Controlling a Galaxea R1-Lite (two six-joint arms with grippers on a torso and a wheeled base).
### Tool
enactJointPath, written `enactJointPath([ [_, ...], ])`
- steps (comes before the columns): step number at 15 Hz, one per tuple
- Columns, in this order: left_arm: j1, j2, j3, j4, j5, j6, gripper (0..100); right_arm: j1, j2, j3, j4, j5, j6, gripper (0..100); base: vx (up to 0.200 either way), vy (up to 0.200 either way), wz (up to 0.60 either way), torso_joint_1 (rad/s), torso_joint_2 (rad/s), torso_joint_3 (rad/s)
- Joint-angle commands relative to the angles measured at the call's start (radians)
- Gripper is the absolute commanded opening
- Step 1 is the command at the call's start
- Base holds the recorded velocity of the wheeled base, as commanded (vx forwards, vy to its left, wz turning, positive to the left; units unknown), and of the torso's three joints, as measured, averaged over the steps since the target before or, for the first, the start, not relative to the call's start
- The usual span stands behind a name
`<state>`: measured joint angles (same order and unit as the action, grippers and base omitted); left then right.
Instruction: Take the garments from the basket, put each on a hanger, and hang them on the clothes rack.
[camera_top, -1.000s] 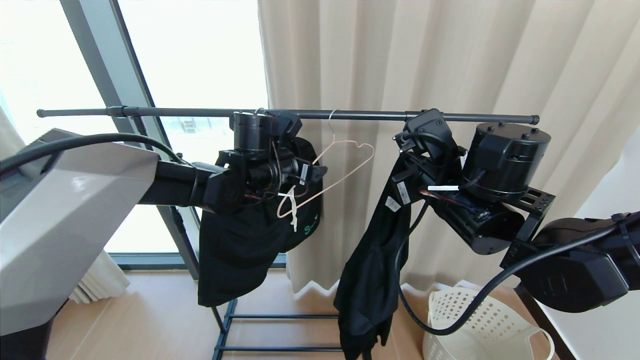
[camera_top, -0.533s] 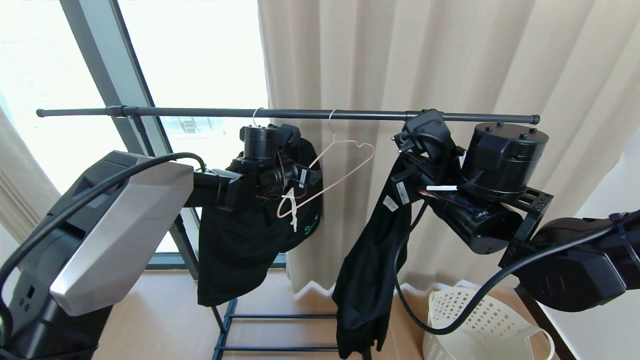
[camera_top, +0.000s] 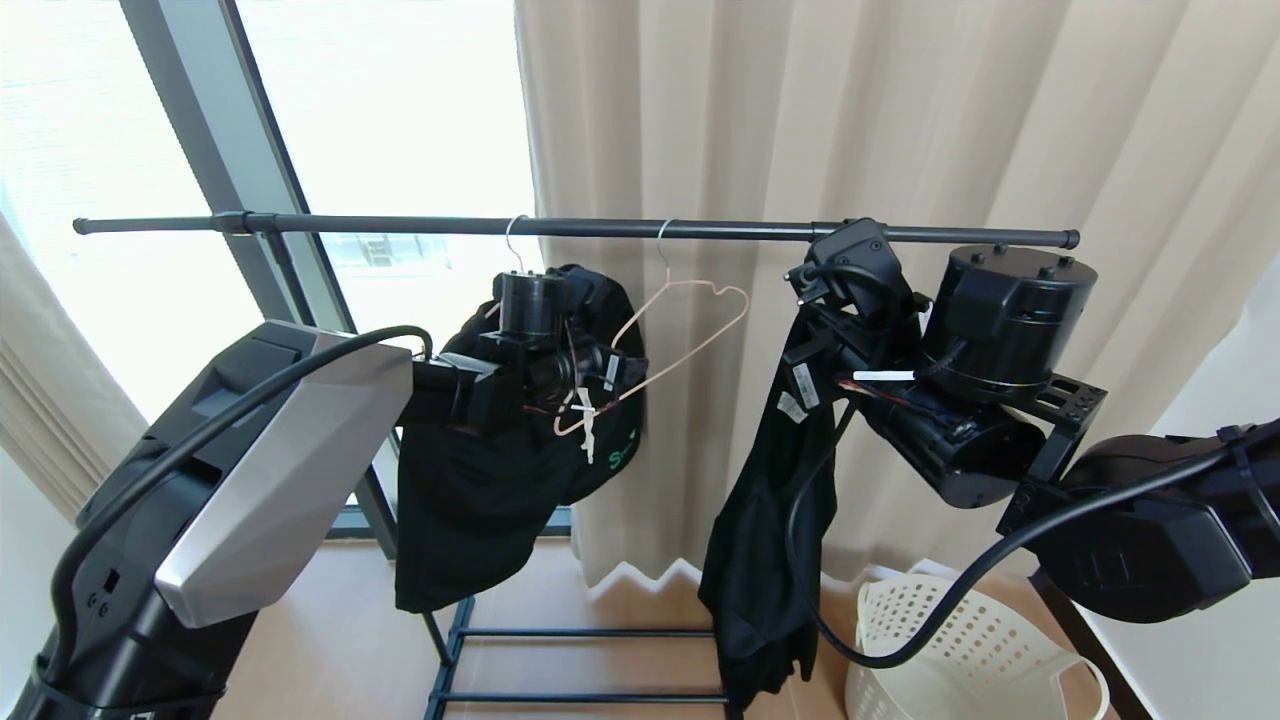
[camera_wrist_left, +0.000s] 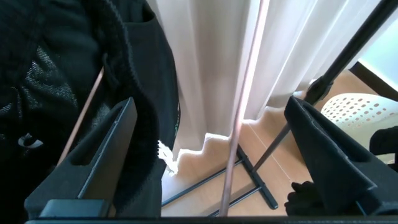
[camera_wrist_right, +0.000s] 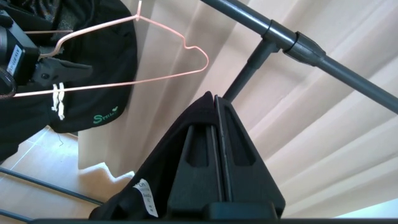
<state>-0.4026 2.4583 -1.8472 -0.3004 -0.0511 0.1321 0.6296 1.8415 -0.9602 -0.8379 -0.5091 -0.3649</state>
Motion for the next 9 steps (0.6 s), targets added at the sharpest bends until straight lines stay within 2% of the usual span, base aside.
enactJointPath([
  [1, -0.002, 0.004, -0.001, 0.001, 0.0, 0.0, 100, 0.001, 0.001, 0.0, 0.0, 0.0, 0.0, 0, 0.0, 0.0, 0.0, 0.0, 0.0, 0.0],
  [2, -0.004, 0.004, 0.003, 0.0, 0.002, -0.002, 0, 0.001, 0.001, 0.0, 0.0, 0.0, 0.0, 0, 0.0, 0.0, 0.0, 0.0, 0.0, 0.0],
  [9, -0.005, -0.009, 0.005, -0.002, 0.002, -0.009, 0, 0.001, 0.001, -0.002, -0.001, 0.0, 0.0, 0, 0.0, 0.0, 0.0, 0.0, 0.0, 0.0],
])
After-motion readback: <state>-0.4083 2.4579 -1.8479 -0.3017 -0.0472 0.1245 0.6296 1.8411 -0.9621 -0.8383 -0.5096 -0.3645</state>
